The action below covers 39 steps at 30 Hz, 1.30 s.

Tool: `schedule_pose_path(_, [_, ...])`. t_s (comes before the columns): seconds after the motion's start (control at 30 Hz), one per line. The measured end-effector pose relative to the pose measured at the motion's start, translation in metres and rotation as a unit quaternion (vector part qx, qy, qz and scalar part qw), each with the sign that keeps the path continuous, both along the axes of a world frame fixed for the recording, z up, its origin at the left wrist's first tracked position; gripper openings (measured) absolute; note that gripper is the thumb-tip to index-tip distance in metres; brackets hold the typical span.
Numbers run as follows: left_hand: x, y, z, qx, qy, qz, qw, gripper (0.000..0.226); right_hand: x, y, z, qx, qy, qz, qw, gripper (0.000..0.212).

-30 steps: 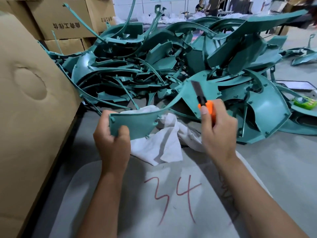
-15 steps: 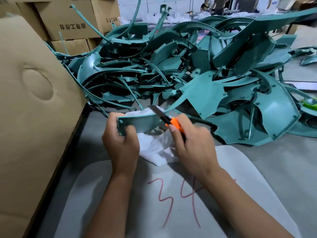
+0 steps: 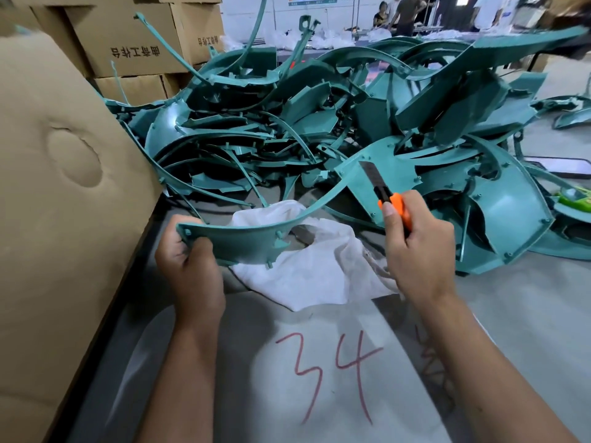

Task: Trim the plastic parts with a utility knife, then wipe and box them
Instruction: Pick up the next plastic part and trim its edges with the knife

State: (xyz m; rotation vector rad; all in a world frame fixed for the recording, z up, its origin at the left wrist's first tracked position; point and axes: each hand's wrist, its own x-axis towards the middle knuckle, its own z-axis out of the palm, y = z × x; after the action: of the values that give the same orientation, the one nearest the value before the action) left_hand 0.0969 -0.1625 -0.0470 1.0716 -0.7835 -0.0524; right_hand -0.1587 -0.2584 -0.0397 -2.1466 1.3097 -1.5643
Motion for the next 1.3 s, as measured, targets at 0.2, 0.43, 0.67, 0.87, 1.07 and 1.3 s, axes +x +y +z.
schedule_pose_path(0.2, [0.002, -0.003, -0.001, 0.003, 0.061, -0.019, 0.998, 0.043, -0.018, -0.017, -0.004, 0.054, 0.017, -0.086, 0.995, 0.03])
schedule_pose_path(0.43, [0.005, -0.003, -0.002, -0.006, 0.092, -0.001, 0.996, 0.045, -0.013, -0.006, 0.004, -0.026, -0.122, 0.047, 0.991, 0.031])
schedule_pose_path(0.67, [0.007, -0.003, -0.003, 0.014, 0.104, -0.009, 0.994, 0.033, -0.007, -0.01, -0.001, 0.059, -0.077, 0.066, 0.993, 0.032])
schedule_pose_path(0.87, [0.004, -0.005, -0.003, 0.044, 0.094, 0.019, 0.994, 0.029, -0.006, -0.004, 0.002, 0.057, -0.154, 0.048, 0.985, 0.033])
schedule_pose_path(1.07, [0.0, -0.008, 0.003, 0.036, 0.28, 0.003, 0.959, 0.027, 0.012, 0.012, 0.003, 0.023, -0.124, 0.082, 0.989, 0.032])
schedule_pose_path(1.3, [-0.011, -0.004, 0.007, 0.008, 0.362, -0.235, 0.902, 0.025, 0.024, 0.024, 0.001, -0.013, -0.064, 0.125, 0.99, 0.028])
